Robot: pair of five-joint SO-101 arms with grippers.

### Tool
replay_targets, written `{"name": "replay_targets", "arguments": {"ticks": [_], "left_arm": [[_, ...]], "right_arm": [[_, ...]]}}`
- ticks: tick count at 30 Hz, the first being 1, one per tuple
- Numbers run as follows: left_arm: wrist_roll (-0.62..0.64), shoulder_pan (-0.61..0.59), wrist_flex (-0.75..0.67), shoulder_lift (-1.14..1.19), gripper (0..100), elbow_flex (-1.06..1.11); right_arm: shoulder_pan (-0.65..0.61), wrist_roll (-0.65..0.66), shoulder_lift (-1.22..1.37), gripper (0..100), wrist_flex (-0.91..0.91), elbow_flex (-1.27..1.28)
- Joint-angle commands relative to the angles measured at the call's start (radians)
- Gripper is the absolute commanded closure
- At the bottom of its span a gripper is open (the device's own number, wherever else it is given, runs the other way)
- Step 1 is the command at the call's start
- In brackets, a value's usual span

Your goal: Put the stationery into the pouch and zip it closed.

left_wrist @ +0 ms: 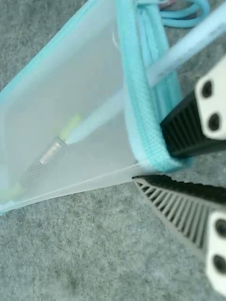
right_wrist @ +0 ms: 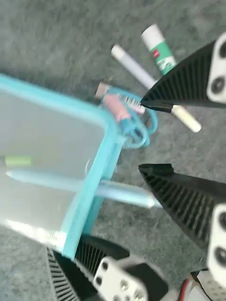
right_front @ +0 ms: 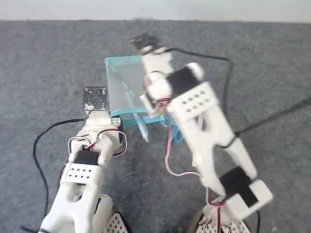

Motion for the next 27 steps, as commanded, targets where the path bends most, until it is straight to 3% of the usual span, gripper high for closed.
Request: {"name": "replay_targets", "arguments": {"ticks": [1,5,9,15,19,23,27], "left_arm": [[0.000,-0.018,0.005,-0.006,99,-0.076],[0.049,-0.068,0.061,-0.005,99,-0.156],[0.005,0.091,0.155,-0.008,99,-0.185],[0.112,-0.167,0.169,0.002,99,-0.257],[0.080,-0.034,0.187,-0.006,99,-0.229],[0.086,-0.098,0.187,0.003,99,-0.246],[0.055,-0.031,0.184,-0.005,99,-0.217]], "right_arm": [[0.084,0.060,-0.110,80.8,-0.007,0.098],[0.093,0.071,-0.193,80.8,-0.139,0.350],[0.108,0.074,-0.295,80.8,-0.282,0.583],[0.242,0.068,-0.351,80.8,-0.374,0.801],[0.312,0.038,-0.321,80.8,-0.415,0.853],[0.326,0.032,-0.278,80.8,-0.417,0.862],[0.300,0.021,-0.242,80.8,-0.441,0.859]]}}
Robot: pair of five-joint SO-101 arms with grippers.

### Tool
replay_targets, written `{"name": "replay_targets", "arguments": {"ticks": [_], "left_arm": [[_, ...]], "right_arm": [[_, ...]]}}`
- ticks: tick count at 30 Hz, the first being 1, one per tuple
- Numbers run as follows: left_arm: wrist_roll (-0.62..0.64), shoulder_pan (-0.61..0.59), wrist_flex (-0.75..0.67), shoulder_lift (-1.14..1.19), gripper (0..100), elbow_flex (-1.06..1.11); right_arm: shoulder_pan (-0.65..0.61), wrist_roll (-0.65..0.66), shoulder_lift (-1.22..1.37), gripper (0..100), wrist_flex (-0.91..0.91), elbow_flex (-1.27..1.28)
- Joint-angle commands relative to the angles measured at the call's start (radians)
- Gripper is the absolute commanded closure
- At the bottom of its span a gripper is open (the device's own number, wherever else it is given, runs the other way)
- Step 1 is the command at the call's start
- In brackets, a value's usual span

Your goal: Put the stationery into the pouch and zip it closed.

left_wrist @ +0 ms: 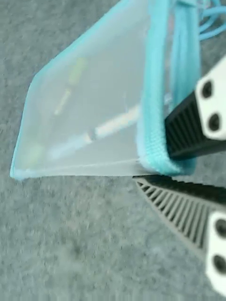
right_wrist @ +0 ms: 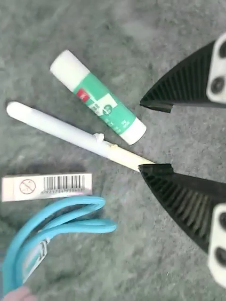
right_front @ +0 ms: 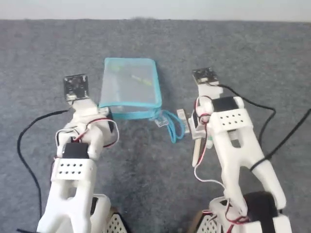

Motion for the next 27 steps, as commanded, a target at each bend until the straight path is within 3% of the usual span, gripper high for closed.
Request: {"name": "replay_targets", "arguments": {"ticks": [1,9,21,27], "left_arm": [[-0.017,0.029,0.000,-0.008,99,-0.025],[0.002,-0.051,-0.058,0.000,99,-0.001],[0.000,-0.051,-0.058,-0.003,99,-0.002],[0.002,-0.051,-0.060,-0.005,99,-0.002]], "right_arm": [[-0.027,-0.015,0.005,80.8,-0.033,-0.009],[-0.166,-0.107,0.110,80.8,-0.071,-0.006],[-0.131,-0.109,0.364,80.9,-0.130,-0.006],[-0.038,-0.106,0.389,96.2,-0.143,-0.008]]}}
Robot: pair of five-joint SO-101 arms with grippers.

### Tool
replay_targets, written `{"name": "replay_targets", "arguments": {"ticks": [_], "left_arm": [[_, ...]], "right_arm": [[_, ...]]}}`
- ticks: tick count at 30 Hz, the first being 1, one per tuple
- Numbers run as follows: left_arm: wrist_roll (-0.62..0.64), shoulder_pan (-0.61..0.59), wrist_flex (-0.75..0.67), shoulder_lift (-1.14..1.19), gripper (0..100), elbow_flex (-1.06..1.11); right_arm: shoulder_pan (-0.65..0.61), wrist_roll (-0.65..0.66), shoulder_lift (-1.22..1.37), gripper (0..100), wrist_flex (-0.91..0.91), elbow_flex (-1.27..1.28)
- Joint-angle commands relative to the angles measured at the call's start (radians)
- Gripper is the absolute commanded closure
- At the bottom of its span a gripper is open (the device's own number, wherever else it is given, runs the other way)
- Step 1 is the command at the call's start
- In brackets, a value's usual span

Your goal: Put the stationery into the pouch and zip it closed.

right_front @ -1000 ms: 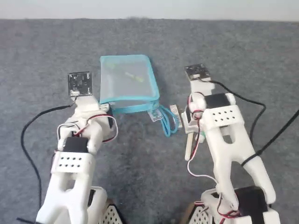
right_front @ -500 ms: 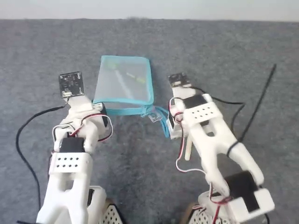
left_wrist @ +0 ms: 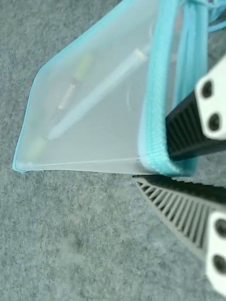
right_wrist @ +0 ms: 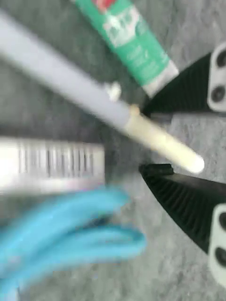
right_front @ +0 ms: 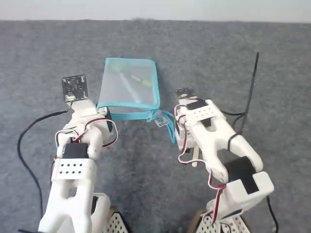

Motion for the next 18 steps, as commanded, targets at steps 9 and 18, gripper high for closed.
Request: {"name": "replay_targets", "arguments": {"ticks": [9,18], "left_arm": [[0.006,-0.002,-0.064,0.000,99,-0.008],[0.006,0.000,-0.068,0.000,99,0.005]], "right_arm": [[0.108,0.112,-0.156,99.2,0.028,-0.006],[-0.087,0.285,-0.759,99.2,0.328,-0.055]]}}
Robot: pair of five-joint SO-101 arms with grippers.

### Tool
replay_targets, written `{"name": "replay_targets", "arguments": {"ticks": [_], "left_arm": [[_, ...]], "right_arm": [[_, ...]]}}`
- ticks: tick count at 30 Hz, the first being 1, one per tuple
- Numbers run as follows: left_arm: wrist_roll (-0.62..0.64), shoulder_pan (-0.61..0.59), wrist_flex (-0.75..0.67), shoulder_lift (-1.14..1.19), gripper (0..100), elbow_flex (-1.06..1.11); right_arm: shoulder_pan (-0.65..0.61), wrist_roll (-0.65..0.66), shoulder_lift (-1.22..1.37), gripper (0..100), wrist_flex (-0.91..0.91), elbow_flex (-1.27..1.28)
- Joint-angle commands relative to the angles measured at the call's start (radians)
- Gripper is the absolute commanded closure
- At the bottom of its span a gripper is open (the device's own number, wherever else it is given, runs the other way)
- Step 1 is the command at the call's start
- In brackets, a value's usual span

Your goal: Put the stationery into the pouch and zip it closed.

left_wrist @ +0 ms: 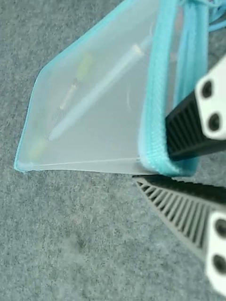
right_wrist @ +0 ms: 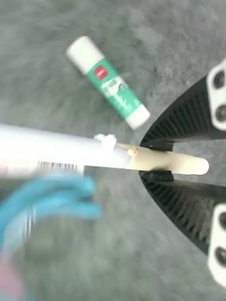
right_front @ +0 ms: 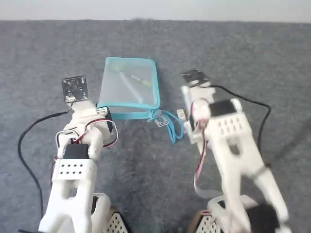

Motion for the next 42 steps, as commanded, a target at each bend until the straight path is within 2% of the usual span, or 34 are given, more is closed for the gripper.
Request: {"name": "replay_targets", "arguments": {"ticks": [1,6,12,34,42], "left_arm": [[0.006,-0.002,-0.032,0.000,99,-0.016],[0.005,-0.002,-0.032,0.000,99,-0.015],[0.005,-0.002,-0.069,0.000,99,0.015],[0.003,-0.002,-0.081,0.000,99,0.022],[0.003,0.000,-0.080,0.000,99,0.024]], "right_arm": [[-0.117,0.048,-0.220,99.2,0.159,-0.092],[-0.257,0.091,-0.188,99.2,0.292,-0.226],[-0.380,0.091,-0.018,99.2,0.317,-0.269],[-0.386,0.095,0.312,99.2,0.415,-0.479],[-0.380,0.087,0.466,99.2,0.421,-0.695]]}}
